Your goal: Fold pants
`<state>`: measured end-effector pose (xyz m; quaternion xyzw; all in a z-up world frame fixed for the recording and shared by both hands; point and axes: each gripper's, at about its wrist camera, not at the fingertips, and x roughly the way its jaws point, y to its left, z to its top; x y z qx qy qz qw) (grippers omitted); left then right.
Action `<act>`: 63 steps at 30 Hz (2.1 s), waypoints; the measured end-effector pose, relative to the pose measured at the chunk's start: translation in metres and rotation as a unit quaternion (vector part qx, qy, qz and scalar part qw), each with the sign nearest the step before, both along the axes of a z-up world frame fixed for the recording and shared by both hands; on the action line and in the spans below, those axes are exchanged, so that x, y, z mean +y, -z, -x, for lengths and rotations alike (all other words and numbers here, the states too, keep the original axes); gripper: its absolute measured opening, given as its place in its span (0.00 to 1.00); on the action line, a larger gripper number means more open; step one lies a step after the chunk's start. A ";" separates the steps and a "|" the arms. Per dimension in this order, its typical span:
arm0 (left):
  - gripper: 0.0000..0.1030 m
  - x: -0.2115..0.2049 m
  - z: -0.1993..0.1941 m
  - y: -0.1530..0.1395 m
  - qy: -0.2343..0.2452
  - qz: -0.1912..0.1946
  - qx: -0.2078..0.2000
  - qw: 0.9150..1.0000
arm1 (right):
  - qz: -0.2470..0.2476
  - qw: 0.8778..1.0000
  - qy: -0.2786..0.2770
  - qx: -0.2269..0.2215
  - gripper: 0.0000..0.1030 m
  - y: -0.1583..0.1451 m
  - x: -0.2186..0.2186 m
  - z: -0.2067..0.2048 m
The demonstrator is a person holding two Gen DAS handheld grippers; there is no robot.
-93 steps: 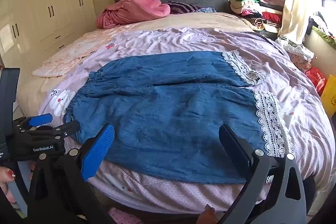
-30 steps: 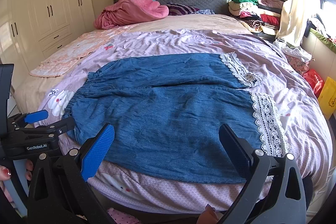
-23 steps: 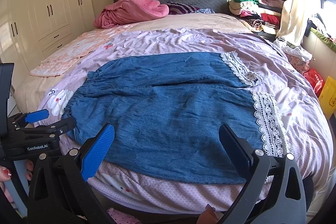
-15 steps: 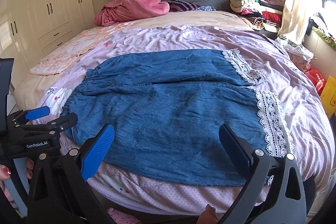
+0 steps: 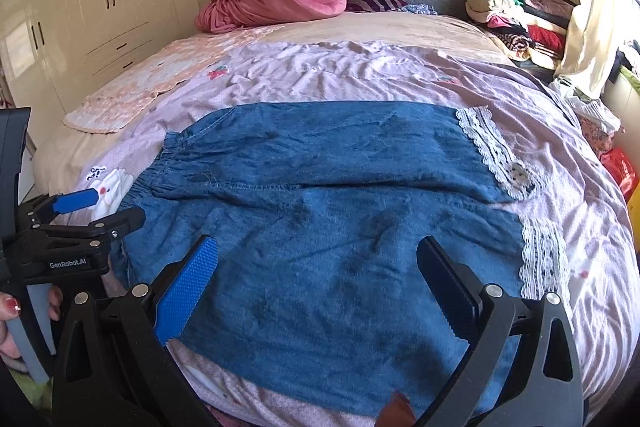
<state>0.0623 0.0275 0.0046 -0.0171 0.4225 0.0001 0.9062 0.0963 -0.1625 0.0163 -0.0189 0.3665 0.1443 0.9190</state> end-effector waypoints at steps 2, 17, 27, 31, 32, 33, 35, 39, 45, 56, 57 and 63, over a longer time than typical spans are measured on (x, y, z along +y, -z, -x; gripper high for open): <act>0.91 0.011 -0.015 -0.002 0.000 -0.001 0.000 1.000 | -0.007 1.000 -0.013 0.011 0.96 -0.002 0.001 -0.020; 0.91 0.092 -0.125 0.027 -0.017 -0.010 0.051 0.999 | -0.001 0.996 -0.074 0.055 0.96 0.004 0.029 -0.156; 0.73 0.086 -0.164 0.046 0.029 0.036 0.071 0.996 | 0.014 0.990 -0.122 0.071 0.96 0.018 0.058 -0.210; 0.49 0.085 -0.175 0.056 0.030 0.055 0.076 0.995 | 0.033 0.983 -0.163 0.077 0.96 0.025 0.074 -0.229; 0.45 0.086 -0.176 0.057 0.029 0.059 0.072 0.995 | 0.041 0.981 -0.169 0.081 0.96 0.027 0.078 -0.233; 0.39 0.090 -0.175 0.057 0.026 0.072 0.068 0.995 | 0.046 0.979 -0.177 0.087 0.96 0.030 0.082 -0.238; 0.32 0.097 -0.174 0.056 0.023 0.098 0.055 0.993 | 0.054 0.975 -0.193 0.091 0.96 0.036 0.089 -0.247; 0.26 0.096 -0.166 0.051 0.034 0.107 0.026 0.993 | 0.089 0.965 -0.232 0.083 0.96 0.046 0.108 -0.259; 0.26 0.098 -0.155 0.040 0.041 0.121 -0.010 0.992 | 0.128 0.943 -0.296 0.082 0.76 0.061 0.136 -0.267; 0.26 0.083 -0.145 0.028 0.057 0.053 -0.050 0.996 | 0.089 0.936 -0.333 0.074 0.09 0.051 0.143 -0.248; 0.26 0.082 -0.143 0.027 0.057 0.047 -0.055 0.996 | 0.083 0.939 -0.328 0.067 0.08 0.046 0.139 -0.242; 0.26 0.072 -0.128 0.012 0.065 0.011 -0.096 0.993 | 0.044 0.954 -0.297 0.021 0.08 0.011 0.112 -0.202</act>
